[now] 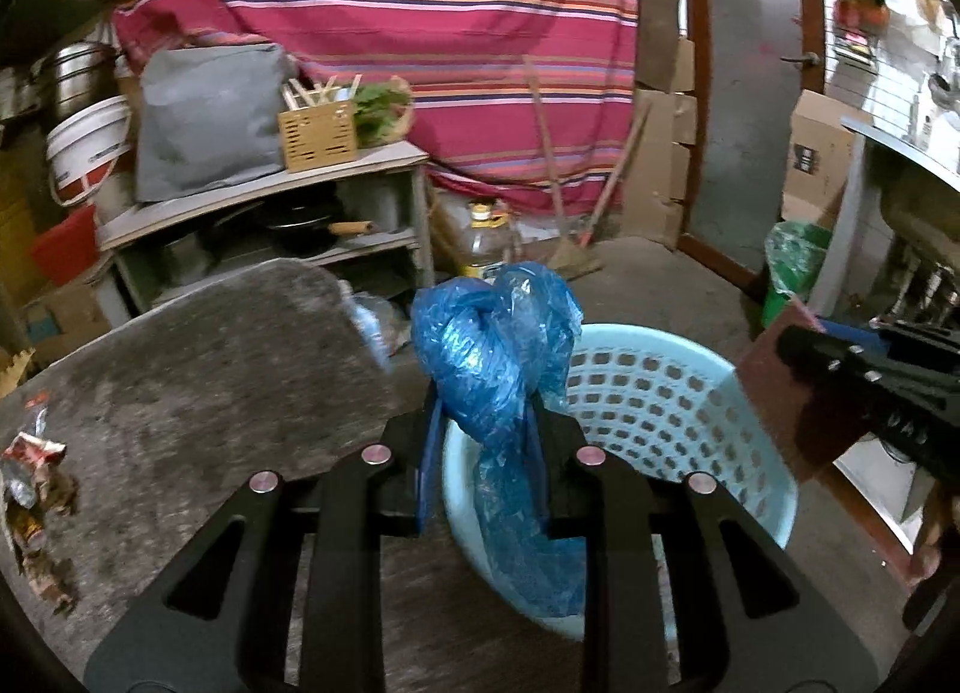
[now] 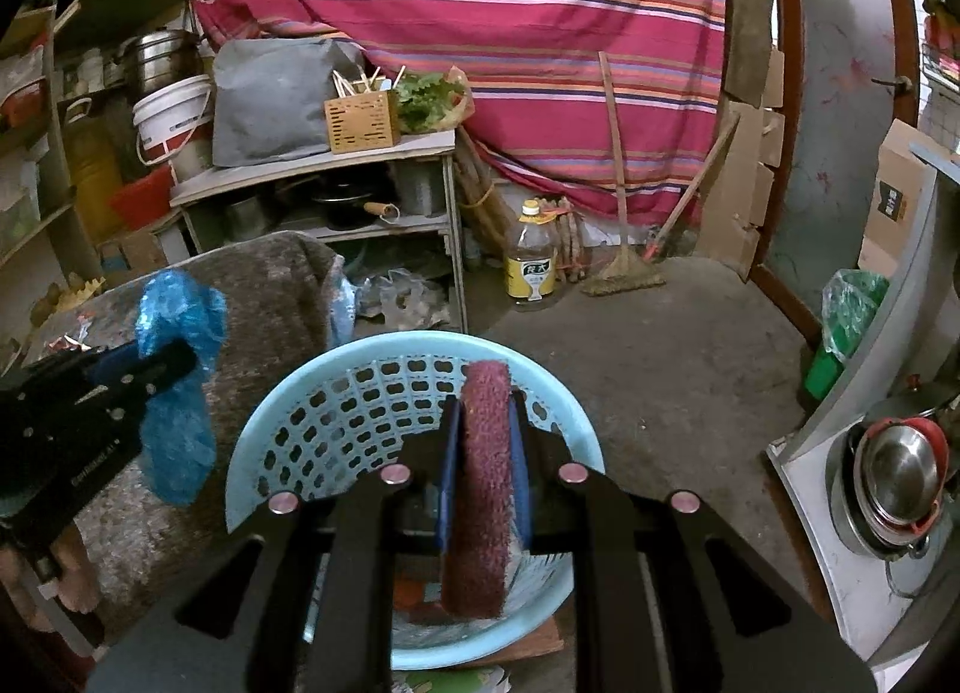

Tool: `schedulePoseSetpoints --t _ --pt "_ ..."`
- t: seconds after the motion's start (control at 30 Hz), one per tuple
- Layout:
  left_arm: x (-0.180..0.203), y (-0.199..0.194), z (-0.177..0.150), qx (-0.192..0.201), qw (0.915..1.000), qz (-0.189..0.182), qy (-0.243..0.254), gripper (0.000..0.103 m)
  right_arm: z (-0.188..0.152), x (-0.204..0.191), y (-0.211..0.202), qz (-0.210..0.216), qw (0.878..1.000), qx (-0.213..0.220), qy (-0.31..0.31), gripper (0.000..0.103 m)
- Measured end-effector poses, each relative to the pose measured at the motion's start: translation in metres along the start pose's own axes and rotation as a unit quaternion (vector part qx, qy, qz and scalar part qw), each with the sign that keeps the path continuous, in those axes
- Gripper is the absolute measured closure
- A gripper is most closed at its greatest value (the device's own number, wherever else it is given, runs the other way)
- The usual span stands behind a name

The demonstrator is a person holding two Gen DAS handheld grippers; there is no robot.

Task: Collect trash
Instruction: 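Carry bag and sponge over the light blue basket and open both tools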

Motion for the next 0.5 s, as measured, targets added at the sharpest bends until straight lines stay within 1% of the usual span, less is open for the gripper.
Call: schedulePoseSetpoints --t 0.07,0.13,0.23,0.3,0.37,0.43,0.5 --pt "0.006 0.001 0.005 0.004 1.0000 0.000 0.005 0.077 -0.001 0.002 0.002 -0.002 1.000 -0.002 0.001 0.087" --pt "0.011 0.004 0.011 0.006 1.0000 -0.003 0.006 0.071 -0.001 0.003 0.003 -0.003 1.000 -0.003 0.003 0.087" --pt "0.013 0.005 0.015 0.007 1.0000 -0.005 0.004 0.053 -0.001 0.003 0.005 -0.003 1.000 -0.005 0.005 0.087" --pt "0.013 0.002 0.015 0.013 0.9999 0.003 0.007 0.034 -0.001 0.002 0.006 -0.003 1.000 -0.005 0.004 0.087" --pt "0.010 -0.001 0.016 0.018 0.9997 0.011 0.008 0.028 -0.001 0.002 0.007 -0.003 1.000 -0.006 0.005 0.087" --pt "0.005 -0.003 0.014 0.018 0.9997 0.016 0.006 0.025 -0.002 0.001 0.009 -0.003 1.000 -0.007 0.005 0.087" --pt "-0.004 -0.006 0.012 0.018 0.9996 0.023 -0.002 0.017 -0.002 -0.002 0.012 -0.003 1.000 -0.008 0.005 0.087"
Point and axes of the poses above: each gripper's, at about its wrist camera, not at the fingertips, and y roughly the way its jaws point, x to its right, z to its top, the point moved 8 cm from there along y, roughly the way its jaws point, and after that the axes turned 8 degrees about y, right-handed, at the moved point
